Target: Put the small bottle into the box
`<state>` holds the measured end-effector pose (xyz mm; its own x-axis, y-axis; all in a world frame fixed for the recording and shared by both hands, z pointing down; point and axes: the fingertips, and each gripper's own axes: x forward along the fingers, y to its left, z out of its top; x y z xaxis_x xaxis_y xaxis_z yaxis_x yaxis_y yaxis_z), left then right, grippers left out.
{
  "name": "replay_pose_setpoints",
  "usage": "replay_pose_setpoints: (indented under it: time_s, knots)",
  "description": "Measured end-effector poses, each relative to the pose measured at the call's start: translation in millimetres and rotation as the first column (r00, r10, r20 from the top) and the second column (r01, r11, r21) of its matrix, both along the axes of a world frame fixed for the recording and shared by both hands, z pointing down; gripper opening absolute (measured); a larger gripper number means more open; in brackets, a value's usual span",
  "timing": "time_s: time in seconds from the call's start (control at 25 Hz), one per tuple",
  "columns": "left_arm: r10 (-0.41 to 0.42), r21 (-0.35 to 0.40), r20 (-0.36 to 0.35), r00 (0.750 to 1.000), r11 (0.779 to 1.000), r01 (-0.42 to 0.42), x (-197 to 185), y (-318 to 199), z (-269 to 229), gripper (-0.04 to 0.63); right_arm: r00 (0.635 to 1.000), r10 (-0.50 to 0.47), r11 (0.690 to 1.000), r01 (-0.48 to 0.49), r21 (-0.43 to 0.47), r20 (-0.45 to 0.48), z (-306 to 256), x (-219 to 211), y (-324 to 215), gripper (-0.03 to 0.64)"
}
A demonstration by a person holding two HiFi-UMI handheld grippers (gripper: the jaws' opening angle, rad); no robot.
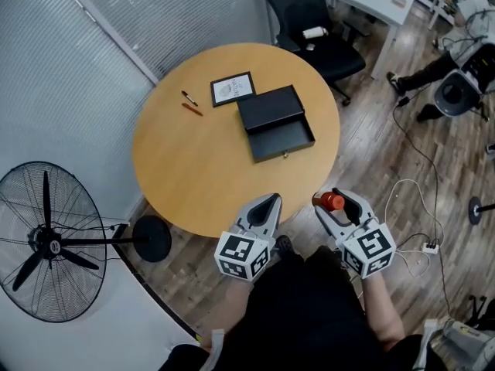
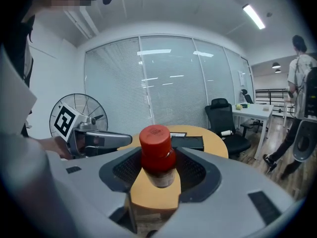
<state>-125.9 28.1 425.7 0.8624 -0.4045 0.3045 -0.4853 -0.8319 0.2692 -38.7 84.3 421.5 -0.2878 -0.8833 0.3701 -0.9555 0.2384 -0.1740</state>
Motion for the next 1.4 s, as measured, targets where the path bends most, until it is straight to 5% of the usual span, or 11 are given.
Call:
replay_pose_setpoints:
  time_s: [0.56, 1.4]
  knots:
    - [-0.098, -0.037, 0.034, 0.995, 0.994, 0.099, -6.6, -39.0, 16.0, -0.005, 0.996, -0.086, 0.996, 0.087, -0.025, 0.015, 13.3, 6.2, -48.3, 0.225]
    - [-0.287, -0.016, 0.084, 0.954, 0.957, 0.289, 55.5, -131.9, 4.7, -0.005, 0.948, -0.317, 0.948, 0.317, -0.004, 0.018, 15.7, 67.9, -184.4, 0.225]
